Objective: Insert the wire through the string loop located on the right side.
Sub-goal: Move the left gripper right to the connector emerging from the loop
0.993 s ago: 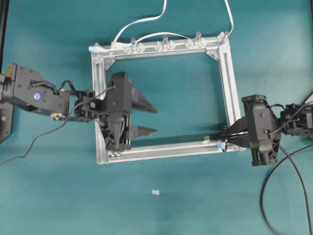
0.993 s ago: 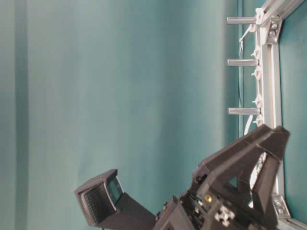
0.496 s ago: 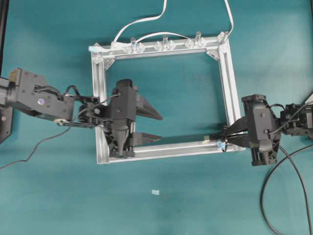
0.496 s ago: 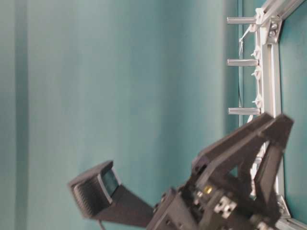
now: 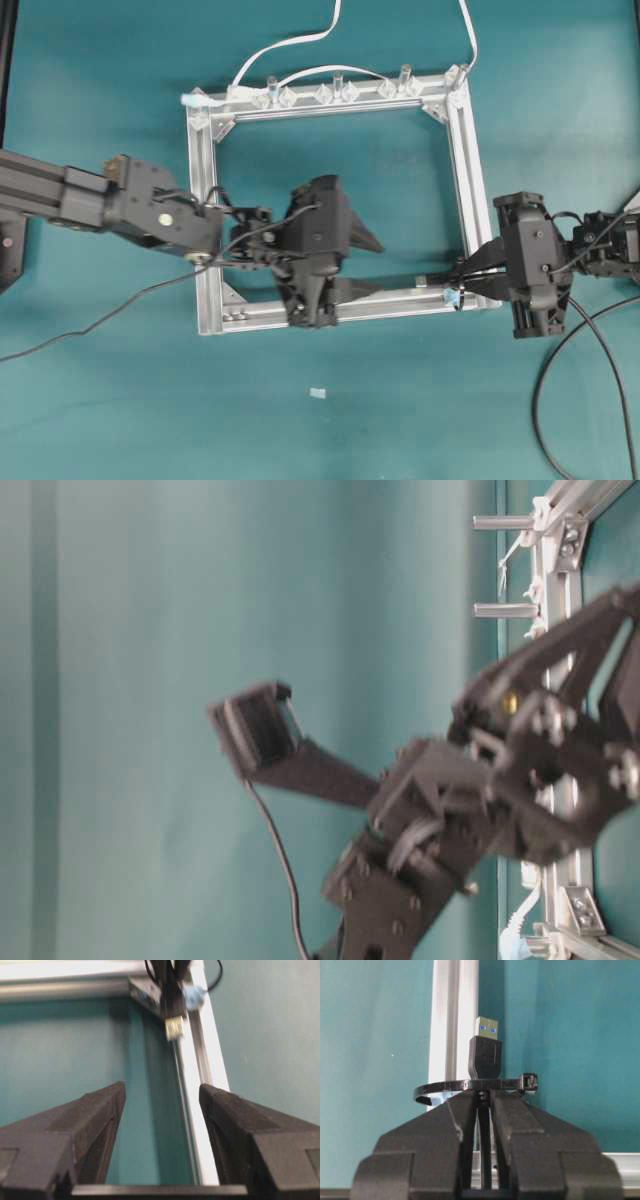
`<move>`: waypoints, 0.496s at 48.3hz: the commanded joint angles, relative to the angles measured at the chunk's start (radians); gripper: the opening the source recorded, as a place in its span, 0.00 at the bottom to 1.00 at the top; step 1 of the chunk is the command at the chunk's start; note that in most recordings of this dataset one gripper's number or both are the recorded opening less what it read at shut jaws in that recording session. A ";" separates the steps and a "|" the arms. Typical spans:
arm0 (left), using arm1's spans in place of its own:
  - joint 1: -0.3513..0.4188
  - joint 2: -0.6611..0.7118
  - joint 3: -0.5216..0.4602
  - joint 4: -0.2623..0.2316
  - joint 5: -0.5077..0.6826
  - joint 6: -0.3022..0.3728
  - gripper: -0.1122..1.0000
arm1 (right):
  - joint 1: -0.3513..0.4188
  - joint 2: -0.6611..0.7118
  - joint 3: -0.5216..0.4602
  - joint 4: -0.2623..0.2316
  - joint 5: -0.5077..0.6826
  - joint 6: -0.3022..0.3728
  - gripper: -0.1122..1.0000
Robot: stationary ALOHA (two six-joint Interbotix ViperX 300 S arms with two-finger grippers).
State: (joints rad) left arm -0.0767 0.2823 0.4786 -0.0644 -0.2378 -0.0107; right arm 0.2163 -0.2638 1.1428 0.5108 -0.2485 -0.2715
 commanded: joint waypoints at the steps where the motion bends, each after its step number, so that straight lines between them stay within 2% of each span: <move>1: 0.009 0.005 -0.060 0.003 0.003 -0.005 0.65 | 0.000 -0.006 -0.009 -0.002 -0.011 0.002 0.21; 15: 0.003 0.084 -0.169 0.003 0.021 -0.008 0.65 | -0.002 -0.005 -0.003 -0.002 -0.028 0.002 0.21; 24: 0.002 0.114 -0.206 0.003 0.051 -0.008 0.65 | 0.000 -0.005 0.000 -0.002 -0.035 0.002 0.21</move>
State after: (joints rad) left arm -0.0736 0.4065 0.3068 -0.0644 -0.1887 -0.0107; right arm 0.2178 -0.2623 1.1490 0.5108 -0.2715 -0.2715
